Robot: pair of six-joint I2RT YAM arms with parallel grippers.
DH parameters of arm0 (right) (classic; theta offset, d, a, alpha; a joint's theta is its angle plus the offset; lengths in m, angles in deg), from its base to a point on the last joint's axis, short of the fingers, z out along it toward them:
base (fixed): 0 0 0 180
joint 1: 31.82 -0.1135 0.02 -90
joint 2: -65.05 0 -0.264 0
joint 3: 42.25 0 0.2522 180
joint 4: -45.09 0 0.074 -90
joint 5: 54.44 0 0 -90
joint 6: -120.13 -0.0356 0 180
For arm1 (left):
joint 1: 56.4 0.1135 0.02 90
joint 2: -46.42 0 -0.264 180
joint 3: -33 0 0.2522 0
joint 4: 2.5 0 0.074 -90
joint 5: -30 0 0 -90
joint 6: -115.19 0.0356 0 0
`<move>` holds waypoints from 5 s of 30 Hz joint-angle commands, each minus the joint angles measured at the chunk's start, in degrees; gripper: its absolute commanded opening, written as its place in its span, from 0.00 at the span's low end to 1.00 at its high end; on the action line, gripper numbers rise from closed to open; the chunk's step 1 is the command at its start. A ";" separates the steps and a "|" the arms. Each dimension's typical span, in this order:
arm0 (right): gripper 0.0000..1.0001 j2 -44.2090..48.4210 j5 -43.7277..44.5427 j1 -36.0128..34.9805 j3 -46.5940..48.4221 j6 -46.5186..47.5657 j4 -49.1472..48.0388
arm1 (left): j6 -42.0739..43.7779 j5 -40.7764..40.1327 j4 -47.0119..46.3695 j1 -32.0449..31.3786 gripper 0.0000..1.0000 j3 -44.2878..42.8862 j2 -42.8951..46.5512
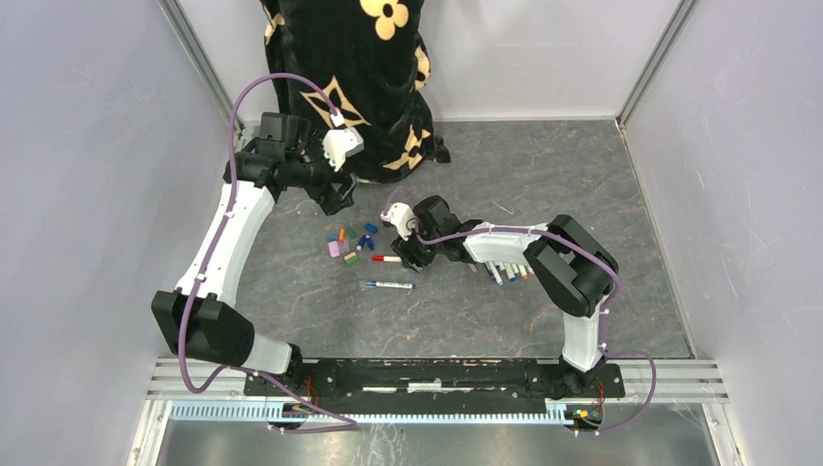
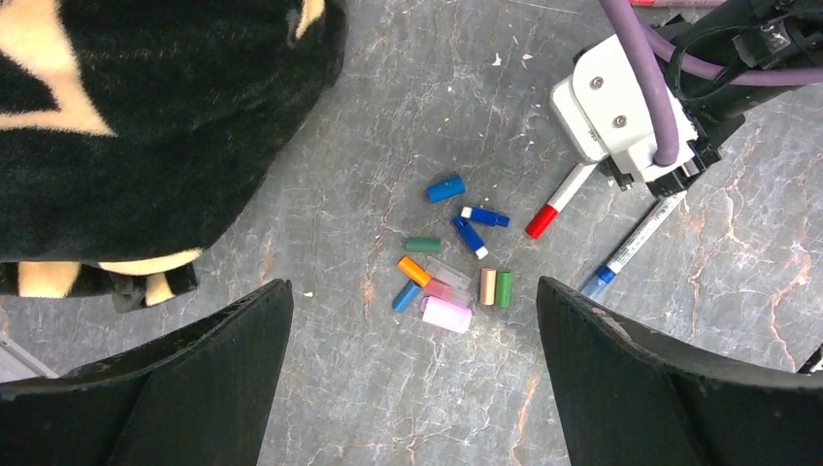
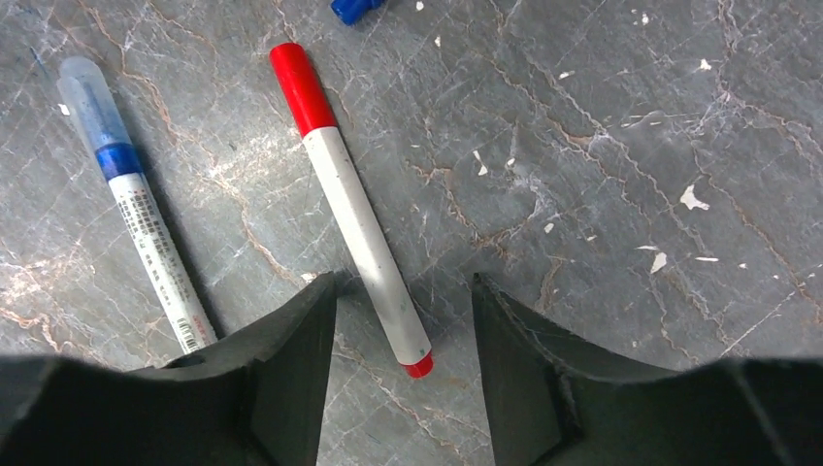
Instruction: Open the pen caps
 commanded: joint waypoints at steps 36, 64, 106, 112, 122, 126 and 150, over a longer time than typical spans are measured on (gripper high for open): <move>0.00 12.46 -41.00 5.21 -0.42 -5.96 2.06 | 40.49 16.00 12.66 -5.63 0.78 16.78 2.42; 0.00 10.43 -40.97 5.83 2.56 -8.39 2.38 | 42.00 15.96 17.75 -11.07 0.25 14.35 -3.01; 0.01 17.73 -24.79 17.49 -9.20 -9.91 8.20 | 32.72 8.29 -5.29 -3.95 0.02 16.38 -7.42; 0.03 23.44 -2.90 20.08 -15.54 -15.45 5.71 | 20.38 2.59 -17.01 -8.25 0.02 19.45 -14.30; 0.15 25.25 9.55 20.12 -23.36 -17.30 -0.64 | 13.93 -2.66 -22.10 -8.70 0.18 18.26 -21.03; 0.16 24.82 10.22 19.58 -23.47 -18.71 -1.94 | 13.07 -1.99 -20.97 -8.72 0.37 17.83 -20.47; 0.41 30.62 17.32 11.04 -22.43 -15.66 -1.93 | 1.85 3.97 -3.87 -5.33 1.00 -1.05 -8.05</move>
